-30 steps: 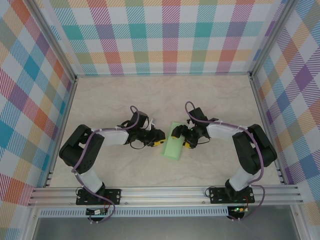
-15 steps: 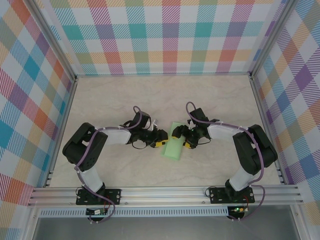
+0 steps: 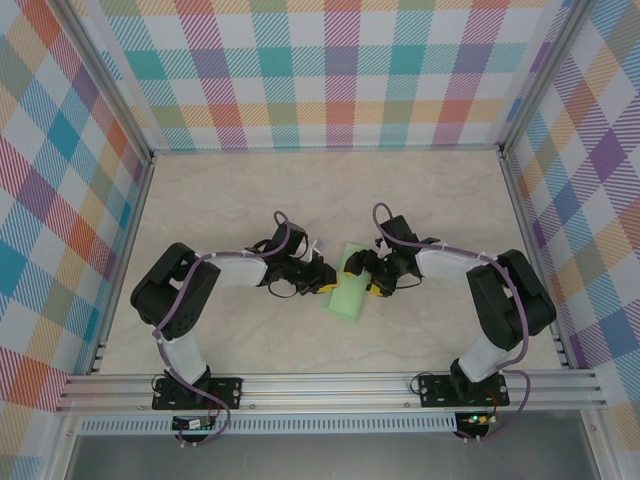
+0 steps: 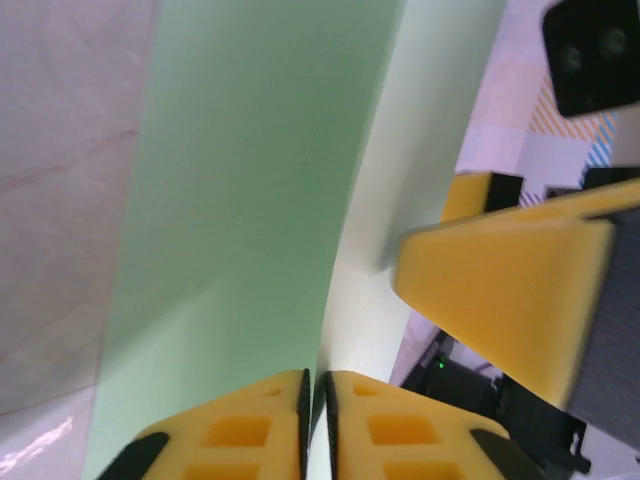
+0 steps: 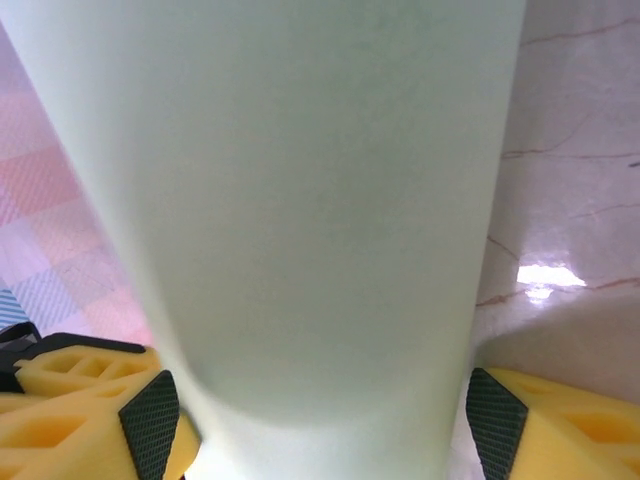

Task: Fold a paper plane with a square sheet of paper (pick it up from the middle)
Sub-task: First fold in half a square sheet of paper at the center of the table.

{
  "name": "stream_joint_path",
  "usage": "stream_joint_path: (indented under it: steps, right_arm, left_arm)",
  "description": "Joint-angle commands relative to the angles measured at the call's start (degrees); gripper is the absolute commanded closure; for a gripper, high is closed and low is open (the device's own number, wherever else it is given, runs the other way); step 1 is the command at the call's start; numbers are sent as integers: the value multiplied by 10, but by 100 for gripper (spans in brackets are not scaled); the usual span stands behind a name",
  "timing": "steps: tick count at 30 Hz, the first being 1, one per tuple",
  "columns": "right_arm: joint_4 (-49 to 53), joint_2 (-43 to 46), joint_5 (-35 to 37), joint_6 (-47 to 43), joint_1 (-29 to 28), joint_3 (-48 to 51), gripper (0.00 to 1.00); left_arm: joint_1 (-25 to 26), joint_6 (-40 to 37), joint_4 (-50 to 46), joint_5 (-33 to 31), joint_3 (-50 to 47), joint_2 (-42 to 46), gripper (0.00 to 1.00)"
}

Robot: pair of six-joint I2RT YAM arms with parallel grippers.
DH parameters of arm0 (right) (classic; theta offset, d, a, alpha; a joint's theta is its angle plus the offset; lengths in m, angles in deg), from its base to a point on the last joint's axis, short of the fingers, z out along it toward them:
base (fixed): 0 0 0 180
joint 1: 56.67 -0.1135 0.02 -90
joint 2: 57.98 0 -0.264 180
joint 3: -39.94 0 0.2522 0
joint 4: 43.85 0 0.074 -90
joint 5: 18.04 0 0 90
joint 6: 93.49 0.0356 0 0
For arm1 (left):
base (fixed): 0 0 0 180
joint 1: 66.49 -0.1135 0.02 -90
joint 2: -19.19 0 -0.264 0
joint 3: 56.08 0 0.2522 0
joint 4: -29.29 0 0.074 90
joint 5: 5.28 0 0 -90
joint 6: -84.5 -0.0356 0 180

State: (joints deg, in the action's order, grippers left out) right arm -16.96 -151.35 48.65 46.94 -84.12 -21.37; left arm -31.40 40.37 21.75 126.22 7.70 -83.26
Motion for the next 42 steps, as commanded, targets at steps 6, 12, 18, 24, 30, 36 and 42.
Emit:
stream_joint_path:
  steps: [6,12,18,24,30,36,42]
  right_arm:
    - [26,122,85,12,2,43,17]
    - [12,187,131,-47,-9,91,14]
    - [-2,180,124,19,-10,116,18]
    - [-78,191,106,63,-11,154,20]
    - [-100,173,86,73,-17,157,23]
    - [-120,138,71,73,-24,143,23]
    - [-126,129,75,77,-26,142,25]
  left_arm:
    - [4,-18,-42,-55,15,-1,95]
    - [4,-16,-41,-56,18,-3,95]
    - [4,-17,-46,-64,14,6,95]
    - [4,-24,-59,-68,15,13,95]
    - [4,-18,-55,-67,16,13,95]
    - [4,-19,-61,-73,15,16,95]
    - [3,-20,-62,-76,13,18,95]
